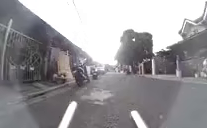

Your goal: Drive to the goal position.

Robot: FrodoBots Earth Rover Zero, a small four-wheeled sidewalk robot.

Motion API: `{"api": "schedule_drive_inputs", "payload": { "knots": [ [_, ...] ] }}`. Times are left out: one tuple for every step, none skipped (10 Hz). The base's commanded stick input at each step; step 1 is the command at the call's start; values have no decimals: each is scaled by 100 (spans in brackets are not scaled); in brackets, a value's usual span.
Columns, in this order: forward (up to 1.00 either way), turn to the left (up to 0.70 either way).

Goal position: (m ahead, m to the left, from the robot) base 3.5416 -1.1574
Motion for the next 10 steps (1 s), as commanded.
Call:
{"api": "schedule_drive_inputs", "payload": {
  "knots": [
    [70, -34],
    [70, -13],
    [70, 0],
    [70, 0],
    [70, 0],
    [70, 0],
    [70, 0],
    [70, 0],
    [70, 0],
    [70, 0]
  ]
}}
